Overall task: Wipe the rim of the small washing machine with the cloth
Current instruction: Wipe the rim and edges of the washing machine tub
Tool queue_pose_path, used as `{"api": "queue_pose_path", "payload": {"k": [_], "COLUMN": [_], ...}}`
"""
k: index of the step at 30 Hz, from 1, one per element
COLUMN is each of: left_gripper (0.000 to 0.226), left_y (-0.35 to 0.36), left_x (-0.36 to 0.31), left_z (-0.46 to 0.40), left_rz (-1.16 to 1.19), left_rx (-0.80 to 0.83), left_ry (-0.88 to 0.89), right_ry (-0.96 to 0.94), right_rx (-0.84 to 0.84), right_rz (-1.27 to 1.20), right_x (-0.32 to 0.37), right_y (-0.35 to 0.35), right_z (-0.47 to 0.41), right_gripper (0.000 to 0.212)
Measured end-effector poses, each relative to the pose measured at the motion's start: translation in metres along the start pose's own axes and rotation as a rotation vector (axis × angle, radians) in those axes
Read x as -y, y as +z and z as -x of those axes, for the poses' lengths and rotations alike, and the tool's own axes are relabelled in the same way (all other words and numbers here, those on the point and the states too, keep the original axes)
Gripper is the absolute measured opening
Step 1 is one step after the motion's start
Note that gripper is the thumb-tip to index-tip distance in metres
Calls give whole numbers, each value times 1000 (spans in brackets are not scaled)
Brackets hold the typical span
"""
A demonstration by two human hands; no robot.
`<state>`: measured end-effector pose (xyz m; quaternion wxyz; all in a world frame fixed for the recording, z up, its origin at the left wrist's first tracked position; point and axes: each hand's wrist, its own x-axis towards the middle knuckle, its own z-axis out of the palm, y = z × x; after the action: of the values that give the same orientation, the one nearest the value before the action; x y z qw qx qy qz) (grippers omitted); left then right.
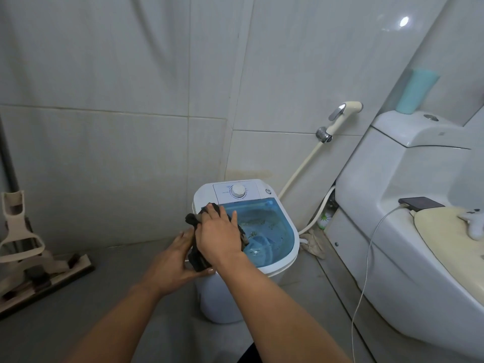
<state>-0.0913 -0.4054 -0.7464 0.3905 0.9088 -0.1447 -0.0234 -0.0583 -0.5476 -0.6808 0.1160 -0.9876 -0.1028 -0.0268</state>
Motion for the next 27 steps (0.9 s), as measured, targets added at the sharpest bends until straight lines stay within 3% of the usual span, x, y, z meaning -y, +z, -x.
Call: {"api": "queue_pose_path", "payload": {"k": [11,18,27], "left_gripper": [126,127,128], "left_y": [2,2,-1], "left_x": [7,7,1], "left_z": [-1,-1,-1], "left_rz": [-75,-67,-99], "left_rx": [36,35,33], "left_ry": [-10,-14,-23], "right_ry": [95,215,94], "right_rx": [-70,-178,-117], "right_rz": [-40,-175,-88], "right_x": [-72,-63,-94], "right_y": [-17,-13,-17], "right_z": [-6,-15,-8], "right_gripper": [46,44,41]}}
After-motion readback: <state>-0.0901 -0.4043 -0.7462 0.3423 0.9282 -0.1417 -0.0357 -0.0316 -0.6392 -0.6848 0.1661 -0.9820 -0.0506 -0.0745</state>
